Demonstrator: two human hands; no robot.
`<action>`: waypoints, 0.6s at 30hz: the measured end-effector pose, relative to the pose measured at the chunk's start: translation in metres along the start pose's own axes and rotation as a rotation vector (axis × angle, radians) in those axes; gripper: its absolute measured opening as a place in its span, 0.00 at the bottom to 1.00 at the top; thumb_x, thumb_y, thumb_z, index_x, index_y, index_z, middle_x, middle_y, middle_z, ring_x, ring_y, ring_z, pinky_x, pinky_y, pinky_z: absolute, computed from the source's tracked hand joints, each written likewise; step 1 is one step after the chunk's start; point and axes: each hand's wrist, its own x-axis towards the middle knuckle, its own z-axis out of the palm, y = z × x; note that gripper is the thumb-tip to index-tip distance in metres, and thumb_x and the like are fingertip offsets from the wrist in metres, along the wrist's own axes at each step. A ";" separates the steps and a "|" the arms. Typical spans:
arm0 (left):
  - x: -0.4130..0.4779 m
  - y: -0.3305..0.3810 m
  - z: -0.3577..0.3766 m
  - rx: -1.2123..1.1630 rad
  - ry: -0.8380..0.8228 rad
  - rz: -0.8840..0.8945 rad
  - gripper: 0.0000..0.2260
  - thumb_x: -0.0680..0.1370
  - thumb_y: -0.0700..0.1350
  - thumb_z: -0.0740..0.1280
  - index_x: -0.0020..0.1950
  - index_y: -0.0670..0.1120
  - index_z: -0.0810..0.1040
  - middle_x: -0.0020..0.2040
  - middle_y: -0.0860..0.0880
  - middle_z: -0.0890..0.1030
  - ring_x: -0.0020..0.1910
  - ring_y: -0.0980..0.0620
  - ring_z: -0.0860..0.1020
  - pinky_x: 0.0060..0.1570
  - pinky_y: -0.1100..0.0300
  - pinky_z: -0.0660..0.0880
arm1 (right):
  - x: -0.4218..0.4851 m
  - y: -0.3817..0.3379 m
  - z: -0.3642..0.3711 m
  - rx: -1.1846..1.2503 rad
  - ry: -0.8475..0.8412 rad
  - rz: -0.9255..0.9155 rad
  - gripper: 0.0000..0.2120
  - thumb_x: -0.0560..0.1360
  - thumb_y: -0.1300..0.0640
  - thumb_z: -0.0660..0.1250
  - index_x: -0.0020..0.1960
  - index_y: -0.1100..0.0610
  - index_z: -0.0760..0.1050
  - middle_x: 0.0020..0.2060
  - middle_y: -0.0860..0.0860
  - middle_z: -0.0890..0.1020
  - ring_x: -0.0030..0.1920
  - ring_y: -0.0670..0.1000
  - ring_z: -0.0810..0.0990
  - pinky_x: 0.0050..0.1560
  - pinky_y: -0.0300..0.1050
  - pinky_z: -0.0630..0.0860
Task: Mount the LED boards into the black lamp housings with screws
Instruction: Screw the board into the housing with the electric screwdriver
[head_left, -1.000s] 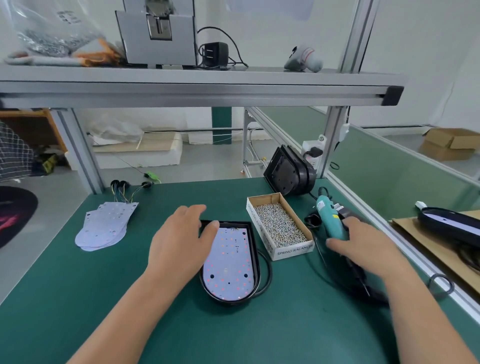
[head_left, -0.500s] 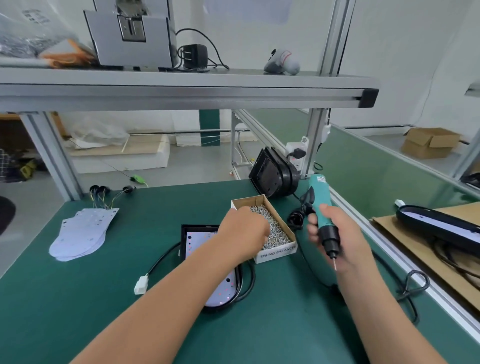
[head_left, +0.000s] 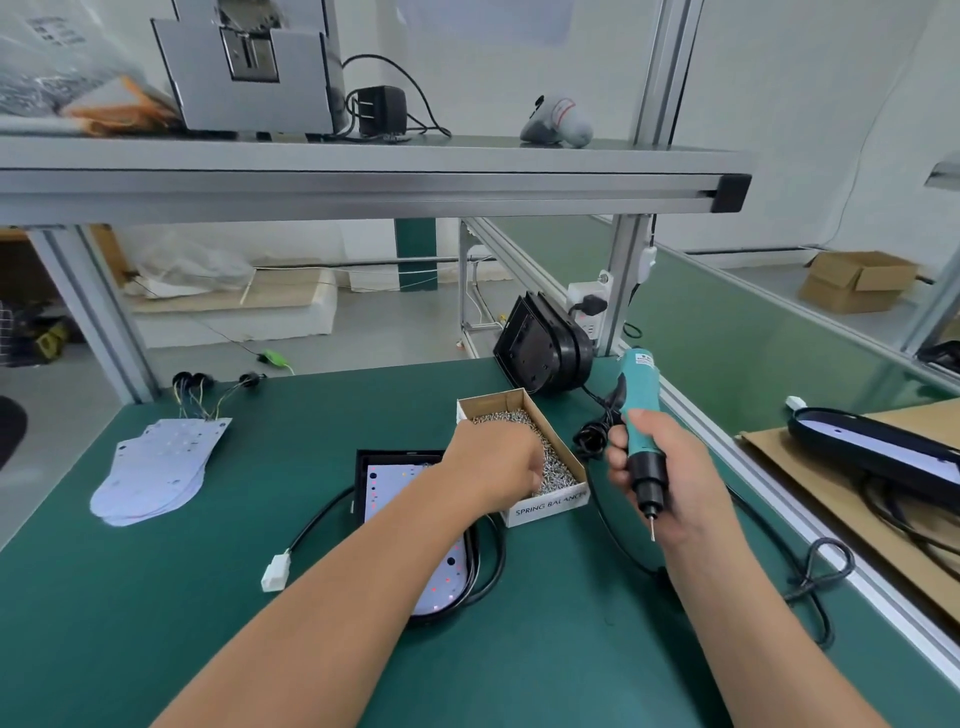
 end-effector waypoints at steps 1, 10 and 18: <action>0.000 0.000 0.000 -0.030 0.004 -0.005 0.02 0.80 0.49 0.73 0.50 0.53 0.86 0.50 0.53 0.86 0.55 0.50 0.81 0.56 0.53 0.72 | 0.000 0.000 0.000 -0.003 0.002 -0.002 0.05 0.82 0.58 0.64 0.56 0.57 0.70 0.36 0.51 0.77 0.30 0.48 0.74 0.26 0.37 0.72; -0.009 0.001 -0.006 -0.115 0.029 -0.010 0.03 0.80 0.49 0.74 0.53 0.53 0.86 0.53 0.53 0.86 0.56 0.49 0.81 0.57 0.52 0.76 | -0.003 0.000 0.004 -0.036 0.009 -0.012 0.04 0.82 0.59 0.62 0.55 0.57 0.69 0.36 0.51 0.77 0.30 0.48 0.74 0.26 0.37 0.72; -0.017 -0.001 -0.014 -0.210 0.070 -0.022 0.06 0.84 0.44 0.66 0.52 0.47 0.83 0.51 0.51 0.84 0.53 0.47 0.81 0.56 0.49 0.78 | -0.004 0.002 0.006 -0.008 0.042 -0.026 0.07 0.82 0.58 0.64 0.59 0.59 0.74 0.36 0.51 0.78 0.31 0.48 0.75 0.27 0.38 0.73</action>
